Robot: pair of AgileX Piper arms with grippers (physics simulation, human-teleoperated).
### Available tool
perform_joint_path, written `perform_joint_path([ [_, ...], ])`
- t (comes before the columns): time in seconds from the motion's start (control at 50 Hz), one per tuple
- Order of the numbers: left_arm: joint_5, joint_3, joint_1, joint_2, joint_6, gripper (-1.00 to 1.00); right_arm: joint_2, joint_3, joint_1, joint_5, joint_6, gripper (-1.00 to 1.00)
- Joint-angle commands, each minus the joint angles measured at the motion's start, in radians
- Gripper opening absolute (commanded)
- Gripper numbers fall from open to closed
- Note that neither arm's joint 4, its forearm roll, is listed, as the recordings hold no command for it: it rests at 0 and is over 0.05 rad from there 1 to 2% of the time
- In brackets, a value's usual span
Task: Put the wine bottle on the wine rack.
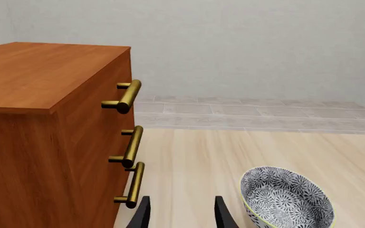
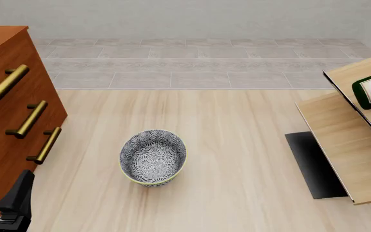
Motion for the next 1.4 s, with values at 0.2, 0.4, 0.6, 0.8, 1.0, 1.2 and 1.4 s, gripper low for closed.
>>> perform_joint_path([
  [0.2,0.005,0.0,0.002,0.0,0.001,1.0,0.039,0.061,0.009,-0.014,0.03,-1.0],
  [0.4,0.006,0.0,0.005,0.0,0.004,1.0,0.042,0.066,0.014,-0.022,0.037,-1.0],
  [0.6,0.004,0.0,0.003,0.0,0.006,1.0,0.047,0.072,0.013,-0.029,0.056,-1.0],
  [0.8,0.003,0.0,-0.001,0.0,0.006,1.0,0.042,0.068,0.013,-0.024,0.057,-1.0],
  [1.0,0.0,0.0,-0.004,0.0,0.011,1.0,0.045,0.064,0.003,-0.024,0.066,-1.0],
  [1.2,0.002,0.0,-0.002,0.0,0.01,1.0,0.042,0.067,-0.004,-0.024,0.073,1.0],
  [1.4,0.002,0.0,-0.005,0.0,0.009,1.0,0.036,0.066,-0.005,-0.021,0.073,1.0],
])
